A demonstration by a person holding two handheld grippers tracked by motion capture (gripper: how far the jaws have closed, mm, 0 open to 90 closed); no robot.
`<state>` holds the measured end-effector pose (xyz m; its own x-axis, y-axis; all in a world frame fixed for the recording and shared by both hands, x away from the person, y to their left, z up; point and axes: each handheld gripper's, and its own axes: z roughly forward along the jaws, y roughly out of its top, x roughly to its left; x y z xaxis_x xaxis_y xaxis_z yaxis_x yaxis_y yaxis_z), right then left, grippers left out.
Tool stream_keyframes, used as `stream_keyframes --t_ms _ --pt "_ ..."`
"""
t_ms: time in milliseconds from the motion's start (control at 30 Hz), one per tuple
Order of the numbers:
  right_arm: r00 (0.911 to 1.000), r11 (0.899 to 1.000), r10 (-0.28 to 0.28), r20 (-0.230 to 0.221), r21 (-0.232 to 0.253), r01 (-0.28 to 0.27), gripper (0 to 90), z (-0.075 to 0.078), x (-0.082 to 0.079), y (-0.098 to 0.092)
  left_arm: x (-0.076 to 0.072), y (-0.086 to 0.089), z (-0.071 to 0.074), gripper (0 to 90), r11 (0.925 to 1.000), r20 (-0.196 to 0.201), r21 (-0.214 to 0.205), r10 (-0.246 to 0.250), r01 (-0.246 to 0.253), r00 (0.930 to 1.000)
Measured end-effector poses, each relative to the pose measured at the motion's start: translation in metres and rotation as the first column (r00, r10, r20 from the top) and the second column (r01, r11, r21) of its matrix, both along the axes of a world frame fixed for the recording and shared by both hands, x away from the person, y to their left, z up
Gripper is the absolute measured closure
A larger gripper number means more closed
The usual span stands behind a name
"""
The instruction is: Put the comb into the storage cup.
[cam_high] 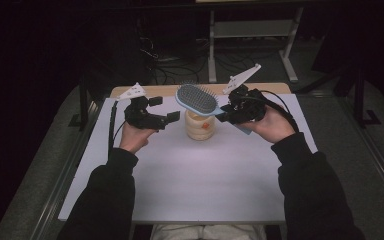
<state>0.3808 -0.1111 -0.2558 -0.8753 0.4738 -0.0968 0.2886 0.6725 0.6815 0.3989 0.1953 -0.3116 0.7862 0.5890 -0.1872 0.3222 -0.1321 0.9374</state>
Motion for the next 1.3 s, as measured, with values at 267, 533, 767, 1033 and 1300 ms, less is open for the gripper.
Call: stream_keyframes --t_ms 267,533,767,1033,1300 --pt "0.9999 1.0 0.006 0.014 0.009 -0.006 68.6 0.007 0.004 0.01 0.004 -0.006 0.004 0.0 0.9983 -0.009 -0.057 -0.015 0.014 0.9998" --pt "0.9994 1.0 0.005 0.034 0.006 -0.006 68.6 0.01 0.011 0.02 0.004 -0.01 0.016 0.0 0.9973 0.01 -0.069 -0.025 0.026 0.9996" --pt "0.9985 1.0 0.01 0.054 0.001 -0.01 68.5 0.007 0.015 0.028 0.009 -0.015 0.025 0.0 0.9942 -0.001 -0.108 0.002 -0.002 1.0" --pt "0.997 1.0 0.0 0.077 -0.008 0.001 68.5 0.001 0.018 0.036 0.017 -0.02 0.026 1.4 0.9856 -0.069 -0.159 0.047 -0.057 0.9965" --pt "0.9958 1.0 -0.015 0.091 -0.007 0.016 68.4 0.0 0.018 0.04 0.018 -0.022 0.026 17.2 0.9765 -0.106 -0.188 0.087 -0.106 0.9905"
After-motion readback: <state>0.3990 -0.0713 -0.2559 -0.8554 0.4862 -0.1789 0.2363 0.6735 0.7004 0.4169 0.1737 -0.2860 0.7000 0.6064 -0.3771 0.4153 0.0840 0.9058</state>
